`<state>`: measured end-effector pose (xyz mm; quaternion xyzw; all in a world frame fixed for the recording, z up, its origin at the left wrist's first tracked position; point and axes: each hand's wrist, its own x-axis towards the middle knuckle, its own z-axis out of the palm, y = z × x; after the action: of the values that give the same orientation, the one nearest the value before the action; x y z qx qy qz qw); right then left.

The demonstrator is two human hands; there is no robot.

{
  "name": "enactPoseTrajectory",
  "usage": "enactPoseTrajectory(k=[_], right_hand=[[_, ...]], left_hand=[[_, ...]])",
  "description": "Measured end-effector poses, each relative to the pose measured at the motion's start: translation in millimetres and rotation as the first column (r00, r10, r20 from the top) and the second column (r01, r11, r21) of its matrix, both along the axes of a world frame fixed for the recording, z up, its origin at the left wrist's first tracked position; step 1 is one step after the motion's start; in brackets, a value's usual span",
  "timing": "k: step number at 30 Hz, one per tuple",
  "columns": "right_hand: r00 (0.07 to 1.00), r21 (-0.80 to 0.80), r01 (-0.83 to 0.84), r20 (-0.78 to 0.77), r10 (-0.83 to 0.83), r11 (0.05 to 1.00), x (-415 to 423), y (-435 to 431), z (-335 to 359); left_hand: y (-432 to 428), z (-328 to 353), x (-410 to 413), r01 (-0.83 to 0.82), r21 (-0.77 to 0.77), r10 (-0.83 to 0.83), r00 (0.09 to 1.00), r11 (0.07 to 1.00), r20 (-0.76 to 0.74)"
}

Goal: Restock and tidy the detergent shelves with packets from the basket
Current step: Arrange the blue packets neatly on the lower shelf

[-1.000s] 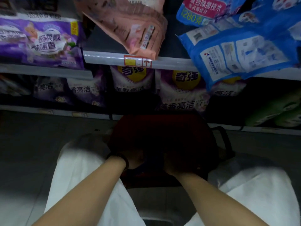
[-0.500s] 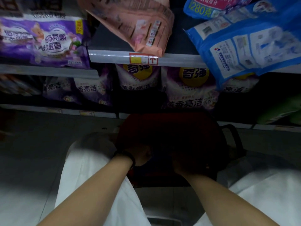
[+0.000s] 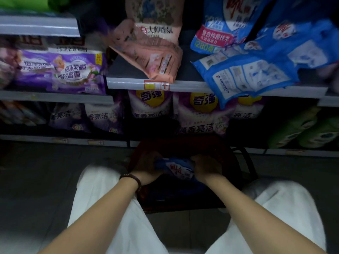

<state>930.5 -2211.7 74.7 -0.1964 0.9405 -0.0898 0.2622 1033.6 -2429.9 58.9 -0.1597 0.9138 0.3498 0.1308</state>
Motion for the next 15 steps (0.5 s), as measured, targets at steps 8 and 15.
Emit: enactPoseTrajectory(k=[8,15], right_hand=[[0.985,-0.209,0.086,-0.129,-0.115,0.974,7.5,25.6,65.5],[0.925,-0.607,0.289,-0.024,-0.380,0.740,5.2,15.1,169.2]], left_hand=[[21.0,29.9,23.8,-0.121,0.132,0.112,0.991,0.984,0.075],[100.2,85.9,29.3,0.041,0.395,-0.030,0.999,0.918,-0.034]])
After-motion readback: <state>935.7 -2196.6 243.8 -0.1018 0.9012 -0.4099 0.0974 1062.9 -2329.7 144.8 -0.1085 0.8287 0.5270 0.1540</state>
